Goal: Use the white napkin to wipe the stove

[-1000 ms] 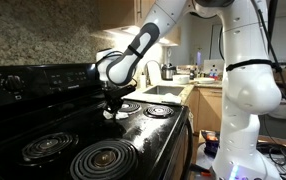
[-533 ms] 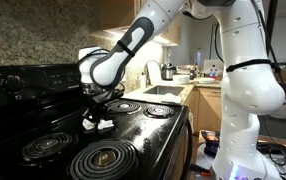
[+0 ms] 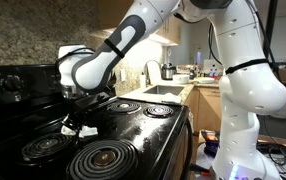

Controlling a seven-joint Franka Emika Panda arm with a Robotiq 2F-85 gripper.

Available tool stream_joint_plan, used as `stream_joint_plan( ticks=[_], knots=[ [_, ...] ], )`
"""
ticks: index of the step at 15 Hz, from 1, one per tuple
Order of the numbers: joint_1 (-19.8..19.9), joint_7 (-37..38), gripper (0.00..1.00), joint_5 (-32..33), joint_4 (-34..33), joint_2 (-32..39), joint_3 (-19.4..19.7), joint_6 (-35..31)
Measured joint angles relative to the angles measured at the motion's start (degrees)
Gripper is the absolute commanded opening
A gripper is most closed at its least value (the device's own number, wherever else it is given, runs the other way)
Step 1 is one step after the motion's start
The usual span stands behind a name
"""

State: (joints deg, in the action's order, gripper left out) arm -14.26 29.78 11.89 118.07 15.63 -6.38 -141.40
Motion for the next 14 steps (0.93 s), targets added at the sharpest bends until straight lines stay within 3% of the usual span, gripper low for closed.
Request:
stream_joint_plan(
  ticks=[7,14],
  knots=[
    [-3.4,3.7,0.08,13.8,-10.1,6.7,7.7,6.1],
    [-2.1,5.7,0.08,16.5,-11.9,8.2,14.6,10.1]
  ],
)
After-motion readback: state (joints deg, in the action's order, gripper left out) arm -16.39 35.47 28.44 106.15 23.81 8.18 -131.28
